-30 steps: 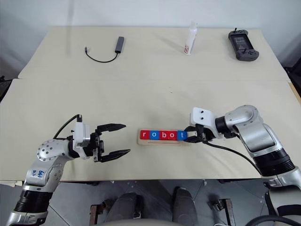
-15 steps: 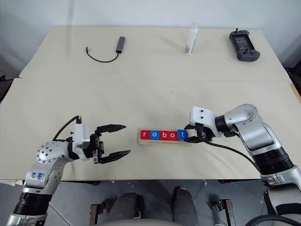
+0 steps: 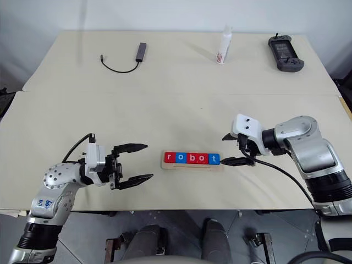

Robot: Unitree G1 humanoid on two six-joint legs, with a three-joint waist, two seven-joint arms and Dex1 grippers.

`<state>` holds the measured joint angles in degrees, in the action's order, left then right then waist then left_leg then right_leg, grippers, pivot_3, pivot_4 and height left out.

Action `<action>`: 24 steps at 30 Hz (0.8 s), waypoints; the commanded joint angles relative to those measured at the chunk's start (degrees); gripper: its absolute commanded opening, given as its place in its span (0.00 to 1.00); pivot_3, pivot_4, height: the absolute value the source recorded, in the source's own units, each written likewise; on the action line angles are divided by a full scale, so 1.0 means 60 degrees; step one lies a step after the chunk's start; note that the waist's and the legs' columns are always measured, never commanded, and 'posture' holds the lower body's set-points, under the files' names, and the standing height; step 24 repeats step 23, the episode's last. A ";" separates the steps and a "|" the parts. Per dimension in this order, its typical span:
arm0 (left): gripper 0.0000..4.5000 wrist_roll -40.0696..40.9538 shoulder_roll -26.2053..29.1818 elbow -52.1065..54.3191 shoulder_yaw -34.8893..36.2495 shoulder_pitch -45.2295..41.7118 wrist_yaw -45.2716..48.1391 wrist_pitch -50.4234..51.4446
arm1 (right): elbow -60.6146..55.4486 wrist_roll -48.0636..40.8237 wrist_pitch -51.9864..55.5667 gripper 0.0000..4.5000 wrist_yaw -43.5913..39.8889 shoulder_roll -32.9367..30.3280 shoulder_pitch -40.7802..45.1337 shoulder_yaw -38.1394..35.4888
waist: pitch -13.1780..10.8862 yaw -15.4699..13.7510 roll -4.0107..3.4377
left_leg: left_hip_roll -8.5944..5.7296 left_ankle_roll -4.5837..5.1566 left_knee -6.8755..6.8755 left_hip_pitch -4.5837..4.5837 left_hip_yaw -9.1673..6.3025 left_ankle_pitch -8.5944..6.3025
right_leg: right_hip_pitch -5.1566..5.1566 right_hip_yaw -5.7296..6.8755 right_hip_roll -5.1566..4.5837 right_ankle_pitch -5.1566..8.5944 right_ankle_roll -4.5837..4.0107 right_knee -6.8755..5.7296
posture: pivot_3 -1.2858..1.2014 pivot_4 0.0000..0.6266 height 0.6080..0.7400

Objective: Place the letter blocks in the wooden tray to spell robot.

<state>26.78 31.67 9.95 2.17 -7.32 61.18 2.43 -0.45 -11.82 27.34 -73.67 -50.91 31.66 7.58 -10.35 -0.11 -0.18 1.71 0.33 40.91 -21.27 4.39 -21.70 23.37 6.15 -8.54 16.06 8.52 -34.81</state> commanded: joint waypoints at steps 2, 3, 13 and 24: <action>1.00 0.0069 0.0250 0.0012 0.0412 0.0252 0.0058 -0.0174 | -0.0478 -0.0880 -0.1032 0.99 0.0184 -0.0125 -0.1312 -0.1825 | 0.0000 -0.0043 0.0000 | 0.0000 0.0001 -0.0005 -0.0001 -0.0001 -0.0001 | 0.0000 0.0002 0.0001 0.0000 0.0000 0.0007 | 0.52 0.24 1.00; 1.00 0.0077 0.0350 -0.0021 0.0529 0.0331 0.0062 -0.0153 | -0.0706 -0.0997 -0.1079 0.99 0.0139 -0.0269 -0.1872 -0.2168 | 0.0000 -0.0048 0.0000 | 0.0000 0.0000 -0.0010 -0.0001 -0.0001 -0.0002 | 0.0000 0.0004 0.0001 0.0000 0.0000 0.0009 | 0.52 0.24 1.00; 1.00 -0.0141 0.0928 -0.1178 0.1111 0.0041 -0.0029 0.0071 | -0.1321 -0.2868 -0.3301 0.99 0.0065 0.1106 -0.4807 -0.4708 | -0.0001 -0.0072 -0.0006 | 0.0008 0.0001 -0.0004 0.0025 0.0019 -0.0004 | -0.0007 -0.0008 0.0005 -0.0001 0.0002 -0.0007 | 0.52 0.24 1.00; 1.00 -0.0297 0.0684 -0.1690 0.1027 -0.0405 -0.0044 -0.0392 | -0.0919 -0.3156 -0.4373 0.99 -0.0195 0.1493 -0.5002 -0.4493 | -0.0001 -0.0075 -0.0006 | 0.0005 0.0004 -0.0004 0.0023 0.0020 -0.0005 | -0.0005 -0.0010 0.0005 -0.0002 0.0000 -0.0007 | 0.52 0.24 1.00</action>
